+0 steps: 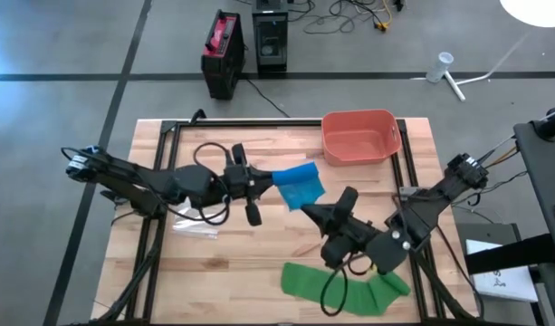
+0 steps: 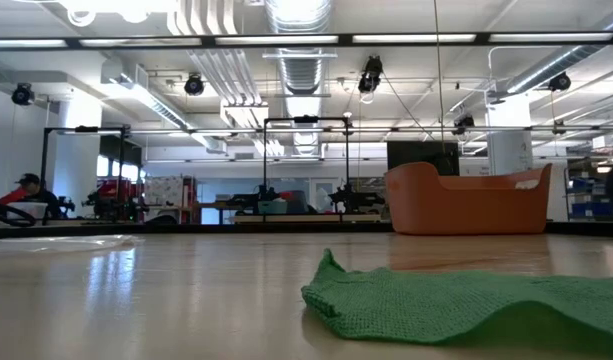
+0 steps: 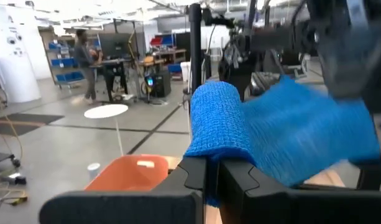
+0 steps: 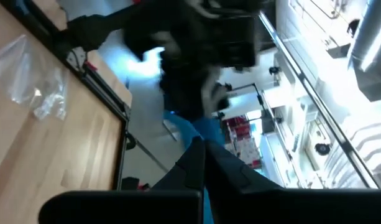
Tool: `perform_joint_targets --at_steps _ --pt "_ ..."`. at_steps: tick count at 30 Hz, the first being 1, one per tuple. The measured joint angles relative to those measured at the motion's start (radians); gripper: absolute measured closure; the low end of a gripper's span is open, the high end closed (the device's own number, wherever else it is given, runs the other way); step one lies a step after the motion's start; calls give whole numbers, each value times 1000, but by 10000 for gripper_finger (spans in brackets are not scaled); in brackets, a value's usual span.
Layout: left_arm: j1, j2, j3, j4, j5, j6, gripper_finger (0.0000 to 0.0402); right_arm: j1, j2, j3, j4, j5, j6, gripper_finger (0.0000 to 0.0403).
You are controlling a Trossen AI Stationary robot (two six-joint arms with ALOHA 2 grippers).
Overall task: Roll bandage
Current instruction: Roll the blue bandage
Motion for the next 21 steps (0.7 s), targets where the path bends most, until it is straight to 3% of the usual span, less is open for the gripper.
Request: perform_joint_targets --at_steps 5,12,19,21 --pt "0 0 -63 5 1 -22 395 -46 0 33 -1 -5 14 403" --pt "8 53 -94 83 -19 -50 395 -77 0 60 -7 -124 92 403" --pt "10 72 -94 90 -18 -47 395 -81 1 57 -11 -92 75 403" --pt "11 72 -94 92 41 -44 395 -91 1 57 -10 -71 53 403"
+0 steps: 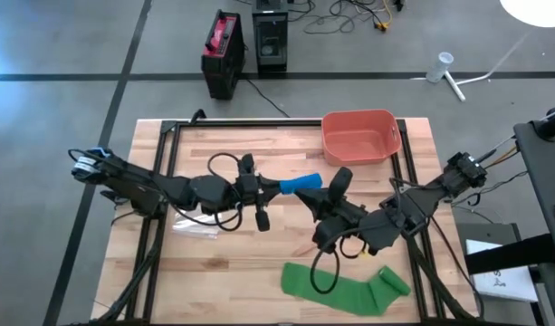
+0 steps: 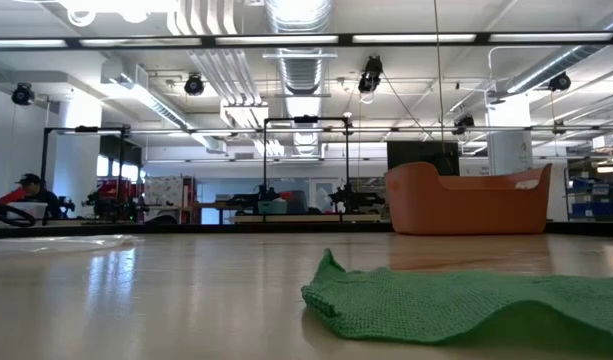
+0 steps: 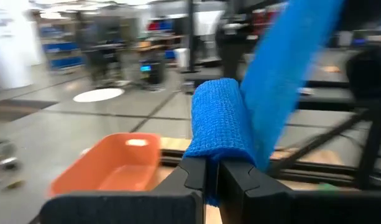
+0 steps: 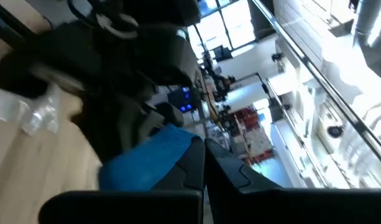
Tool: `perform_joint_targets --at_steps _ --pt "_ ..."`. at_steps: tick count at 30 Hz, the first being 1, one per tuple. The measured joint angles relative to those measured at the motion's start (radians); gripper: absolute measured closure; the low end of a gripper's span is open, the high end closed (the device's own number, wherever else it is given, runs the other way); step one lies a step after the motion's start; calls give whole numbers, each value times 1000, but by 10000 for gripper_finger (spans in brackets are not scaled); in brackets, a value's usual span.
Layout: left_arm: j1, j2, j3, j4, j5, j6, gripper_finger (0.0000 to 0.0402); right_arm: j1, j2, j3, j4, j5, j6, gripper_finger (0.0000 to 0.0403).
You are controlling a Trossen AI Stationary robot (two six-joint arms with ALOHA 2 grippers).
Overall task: Roll bandage
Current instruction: Roll the blue bandage
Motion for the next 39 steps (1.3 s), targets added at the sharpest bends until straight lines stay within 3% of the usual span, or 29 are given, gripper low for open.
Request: perform_joint_targets --at_steps 5,8,14,16,21,23,27,34,39 --pt "-2 0 -1 8 194 46 395 -52 0 0 -43 3 22 403" --pt "-4 0 -1 9 201 79 395 -78 0 0 -110 -23 119 403" --pt "-15 1 -2 16 203 273 395 -113 0 0 -321 -94 460 403" --pt "-19 2 -3 19 197 327 396 -121 -2 0 -383 -165 572 403" --pt "-26 3 -2 9 180 441 398 -155 -10 33 -508 -485 864 403" --pt "-26 3 -1 12 179 485 398 -174 -10 50 -551 -551 935 398" --pt "-36 4 -1 9 165 527 398 -205 -8 50 -601 -589 1008 369" --pt "-48 4 -1 11 179 561 398 -242 -8 50 -594 -771 1066 281" --pt "-48 4 -1 12 179 563 398 -244 -25 49 -607 -782 1102 229"
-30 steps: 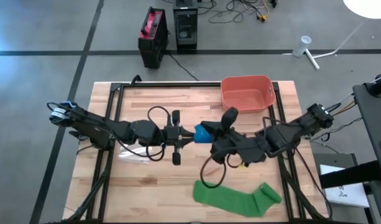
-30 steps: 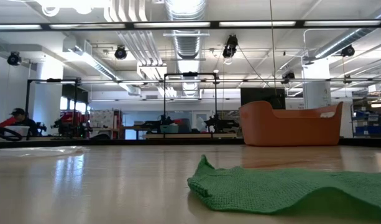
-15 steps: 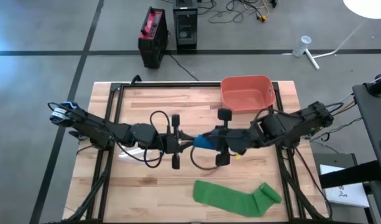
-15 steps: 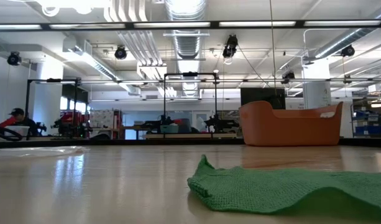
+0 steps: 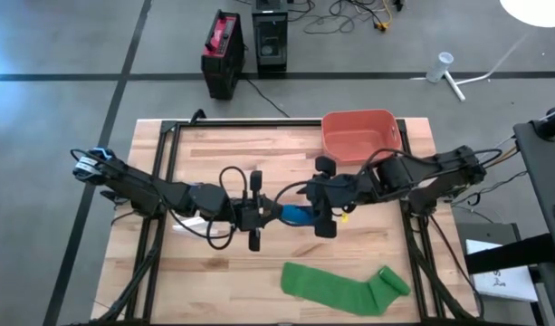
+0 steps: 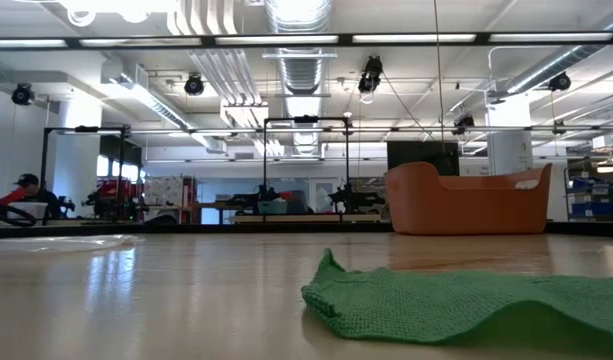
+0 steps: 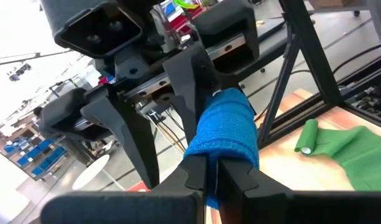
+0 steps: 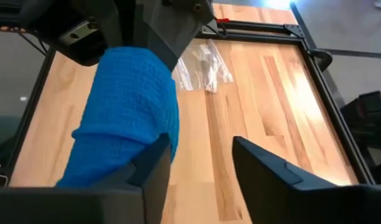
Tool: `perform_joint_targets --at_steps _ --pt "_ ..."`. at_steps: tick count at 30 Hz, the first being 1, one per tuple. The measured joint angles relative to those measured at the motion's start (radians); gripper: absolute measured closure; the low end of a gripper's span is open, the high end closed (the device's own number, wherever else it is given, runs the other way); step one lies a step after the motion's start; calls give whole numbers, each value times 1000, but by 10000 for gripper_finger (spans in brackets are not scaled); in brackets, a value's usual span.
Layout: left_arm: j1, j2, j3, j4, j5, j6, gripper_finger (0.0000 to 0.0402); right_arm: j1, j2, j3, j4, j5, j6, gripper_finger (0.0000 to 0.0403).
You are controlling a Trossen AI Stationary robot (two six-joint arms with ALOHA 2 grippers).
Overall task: Roll bandage
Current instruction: Roll the blue bandage
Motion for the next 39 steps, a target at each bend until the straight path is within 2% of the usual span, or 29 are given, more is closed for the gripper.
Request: perform_joint_targets --at_steps 6,13,29,39 --pt "0 -3 0 8 -8 0 397 0 -41 -2 -18 -6 1 193" --pt "2 -4 6 6 -12 -16 396 0 -67 -2 -28 -8 6 173" --pt "6 -5 2 -2 -35 -55 396 9 -161 -3 3 42 -22 163" --pt "9 -5 0 -4 -67 -97 396 123 -114 -2 126 16 -178 169"
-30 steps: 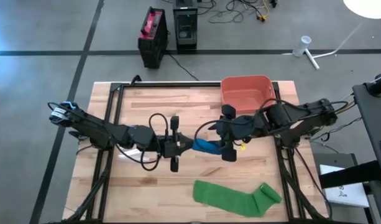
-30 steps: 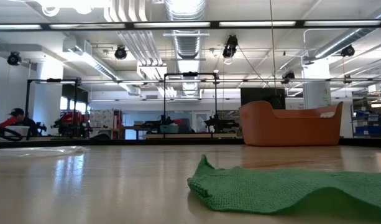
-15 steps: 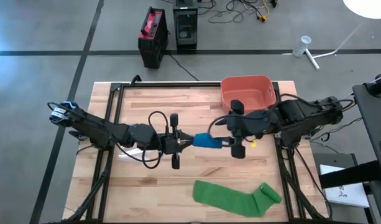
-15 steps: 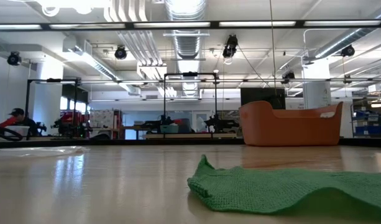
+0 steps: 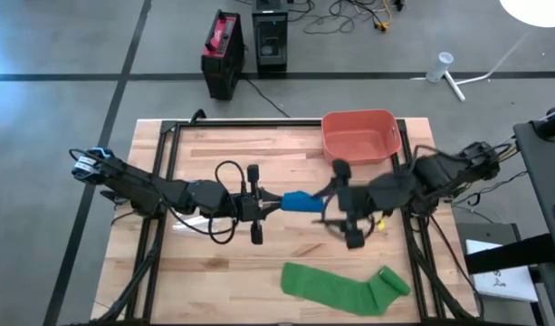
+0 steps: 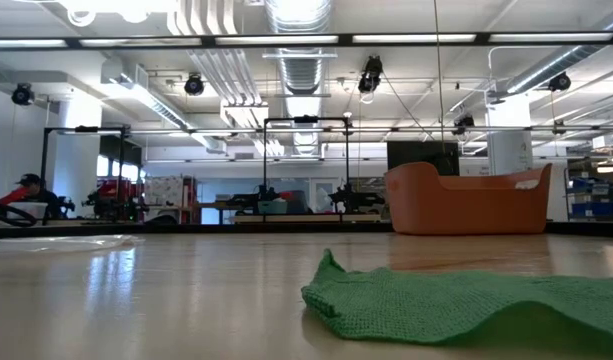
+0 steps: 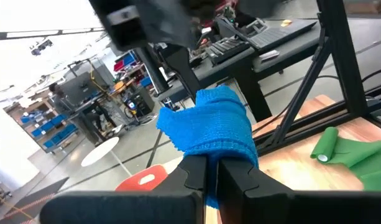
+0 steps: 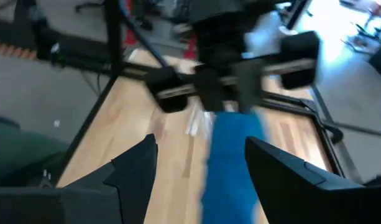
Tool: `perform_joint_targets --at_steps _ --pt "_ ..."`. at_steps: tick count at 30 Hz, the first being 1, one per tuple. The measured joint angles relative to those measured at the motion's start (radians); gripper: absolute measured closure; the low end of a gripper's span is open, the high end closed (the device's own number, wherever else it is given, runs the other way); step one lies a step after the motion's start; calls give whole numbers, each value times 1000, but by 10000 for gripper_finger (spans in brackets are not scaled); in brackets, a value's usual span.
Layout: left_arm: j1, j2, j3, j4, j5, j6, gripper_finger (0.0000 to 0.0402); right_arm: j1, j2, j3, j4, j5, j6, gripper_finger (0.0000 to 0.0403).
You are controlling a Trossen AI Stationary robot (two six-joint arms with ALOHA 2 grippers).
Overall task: Roll bandage
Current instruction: Roll the blue bandage
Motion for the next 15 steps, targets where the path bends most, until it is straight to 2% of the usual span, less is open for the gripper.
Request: perform_joint_targets --at_steps 4,9,15 --pt "0 0 0 0 -1 0 396 5 45 0 -20 10 0 167" --pt "-2 0 0 0 3 0 396 -13 81 0 -24 136 -22 160" --pt "-3 0 5 13 5 5 396 -31 98 0 -23 115 -31 156"
